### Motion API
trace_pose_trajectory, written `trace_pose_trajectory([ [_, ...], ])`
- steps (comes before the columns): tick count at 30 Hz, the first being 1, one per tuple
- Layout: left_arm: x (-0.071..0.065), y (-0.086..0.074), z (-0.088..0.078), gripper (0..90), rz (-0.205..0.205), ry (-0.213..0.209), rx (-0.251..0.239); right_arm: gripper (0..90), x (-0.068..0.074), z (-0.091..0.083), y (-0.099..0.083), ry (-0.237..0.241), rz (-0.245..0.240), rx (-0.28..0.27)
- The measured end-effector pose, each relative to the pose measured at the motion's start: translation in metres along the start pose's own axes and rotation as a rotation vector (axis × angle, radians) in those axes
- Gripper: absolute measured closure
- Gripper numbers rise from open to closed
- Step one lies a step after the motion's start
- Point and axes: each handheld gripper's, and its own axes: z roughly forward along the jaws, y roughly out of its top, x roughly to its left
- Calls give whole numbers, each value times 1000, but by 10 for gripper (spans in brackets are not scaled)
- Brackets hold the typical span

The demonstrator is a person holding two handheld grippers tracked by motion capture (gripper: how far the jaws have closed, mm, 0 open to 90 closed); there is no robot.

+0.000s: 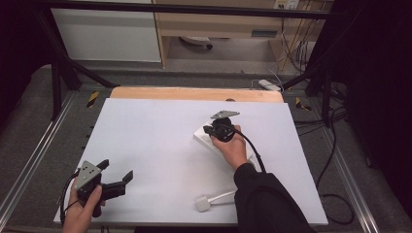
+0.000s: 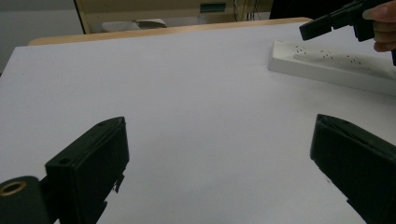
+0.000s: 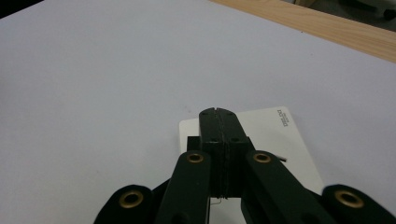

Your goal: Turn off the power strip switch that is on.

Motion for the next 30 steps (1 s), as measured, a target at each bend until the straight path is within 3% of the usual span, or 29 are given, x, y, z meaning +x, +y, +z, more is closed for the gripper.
trace_pose_trajectory([
  [30,-1,0,1,44,5,-8,3,900,2,14,-7,-2,4,73],
])
